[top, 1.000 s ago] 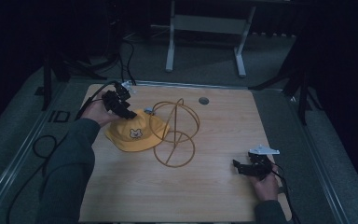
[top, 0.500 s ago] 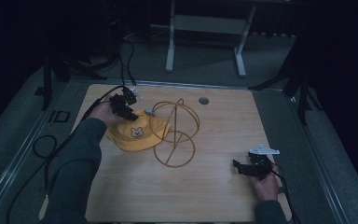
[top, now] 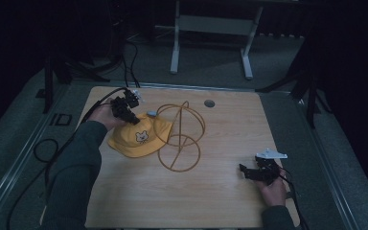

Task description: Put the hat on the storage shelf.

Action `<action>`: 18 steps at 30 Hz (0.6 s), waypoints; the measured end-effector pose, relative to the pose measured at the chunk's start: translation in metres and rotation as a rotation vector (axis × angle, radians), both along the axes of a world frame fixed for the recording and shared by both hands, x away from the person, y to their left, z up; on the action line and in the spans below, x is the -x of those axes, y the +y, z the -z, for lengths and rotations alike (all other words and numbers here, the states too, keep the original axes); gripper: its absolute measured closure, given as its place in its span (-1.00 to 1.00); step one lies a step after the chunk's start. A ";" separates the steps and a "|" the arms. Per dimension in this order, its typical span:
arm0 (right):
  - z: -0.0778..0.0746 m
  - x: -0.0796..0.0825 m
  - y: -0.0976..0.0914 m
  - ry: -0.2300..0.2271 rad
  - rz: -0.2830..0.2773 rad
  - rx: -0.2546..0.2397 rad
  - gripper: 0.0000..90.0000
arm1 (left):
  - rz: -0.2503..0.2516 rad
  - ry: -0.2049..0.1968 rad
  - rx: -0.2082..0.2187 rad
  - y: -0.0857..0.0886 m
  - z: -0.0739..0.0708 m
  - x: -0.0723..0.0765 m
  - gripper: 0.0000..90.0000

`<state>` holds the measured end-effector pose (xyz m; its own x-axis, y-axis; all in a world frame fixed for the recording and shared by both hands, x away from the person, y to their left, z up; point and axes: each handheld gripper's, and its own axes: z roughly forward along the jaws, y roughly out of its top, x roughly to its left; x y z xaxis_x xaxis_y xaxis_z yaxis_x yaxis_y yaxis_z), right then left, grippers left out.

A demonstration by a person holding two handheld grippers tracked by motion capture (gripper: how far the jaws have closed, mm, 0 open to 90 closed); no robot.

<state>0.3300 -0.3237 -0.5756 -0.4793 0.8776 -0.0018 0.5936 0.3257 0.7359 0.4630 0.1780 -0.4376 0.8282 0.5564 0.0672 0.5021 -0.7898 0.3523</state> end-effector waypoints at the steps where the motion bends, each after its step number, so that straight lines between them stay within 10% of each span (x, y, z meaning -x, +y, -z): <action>1: 0.000 0.000 0.000 0.000 0.000 0.000 -0.58 | 0.001 0.001 0.002 0.000 -0.001 0.000 0.76; 18: 0.000 0.000 0.000 0.000 0.000 0.000 -0.58 | 0.001 -0.015 0.085 0.010 -0.021 0.016 0.77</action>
<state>0.3300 -0.3237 -0.5756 -0.4792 0.8777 -0.0019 0.5937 0.3257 0.7358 0.4470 0.1880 -0.4171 0.8278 0.5601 0.0325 0.4956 -0.7572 0.4254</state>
